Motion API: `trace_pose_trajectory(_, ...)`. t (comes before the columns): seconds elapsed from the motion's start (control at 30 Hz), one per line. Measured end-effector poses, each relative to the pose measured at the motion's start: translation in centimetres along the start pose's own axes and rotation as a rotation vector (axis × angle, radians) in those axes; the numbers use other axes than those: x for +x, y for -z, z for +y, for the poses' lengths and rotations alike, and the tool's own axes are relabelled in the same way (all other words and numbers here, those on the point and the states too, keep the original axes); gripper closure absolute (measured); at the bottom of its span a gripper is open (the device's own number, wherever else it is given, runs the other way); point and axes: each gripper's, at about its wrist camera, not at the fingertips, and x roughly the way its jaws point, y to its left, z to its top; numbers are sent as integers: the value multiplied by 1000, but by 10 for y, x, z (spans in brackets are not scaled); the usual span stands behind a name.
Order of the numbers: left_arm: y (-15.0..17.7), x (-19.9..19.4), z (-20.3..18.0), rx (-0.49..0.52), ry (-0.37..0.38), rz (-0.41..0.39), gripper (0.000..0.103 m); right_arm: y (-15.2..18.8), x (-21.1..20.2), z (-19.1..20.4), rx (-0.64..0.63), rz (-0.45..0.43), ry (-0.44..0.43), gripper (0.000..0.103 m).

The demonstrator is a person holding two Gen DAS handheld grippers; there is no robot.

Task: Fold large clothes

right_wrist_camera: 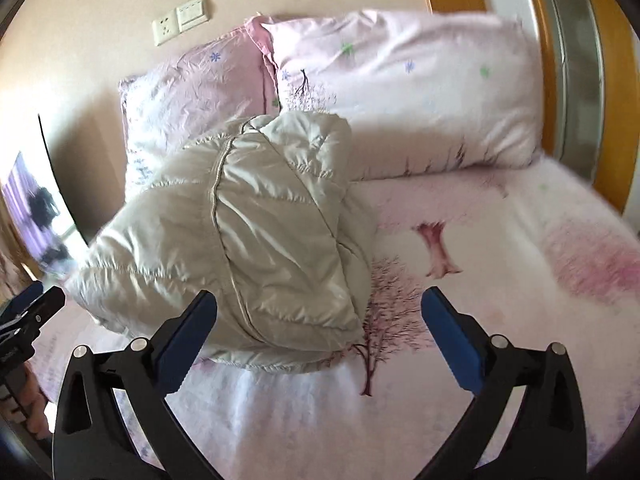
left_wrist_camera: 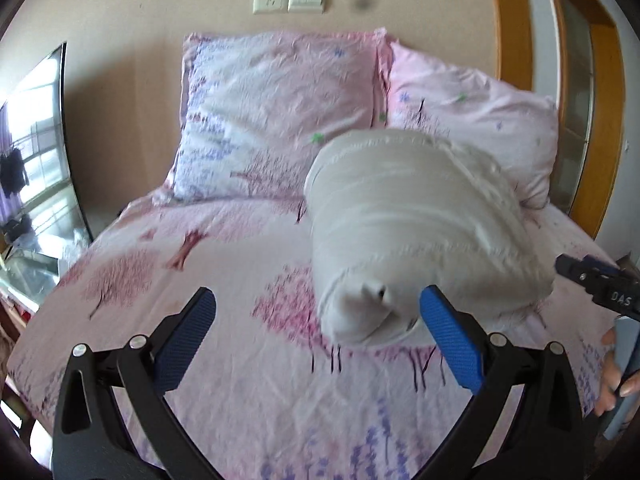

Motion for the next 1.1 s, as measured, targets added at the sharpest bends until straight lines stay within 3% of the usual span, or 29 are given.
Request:
trace_pose_trajectory(0.2,12,9,5,-38,15,92,2,6,-15,11,-9,8,140,1)
trace_pose_trajectory(0.33,16,12,4,-29,-1,139,2,9,-19,13,8,44,66,1)
trace_pose_trajectory(0.67,24,17,-3,-6,-9,241,2,24,-14,21,37,164,5,1)
trace_pose_trajectory(0.9,26,23,-8,16,19,317,2,31,-1,27,-1,252,55,1)
trace_pose_trajectory(1.1,28,28,-9,42,-17,359,2,35,7,31,-27,299,63,1)
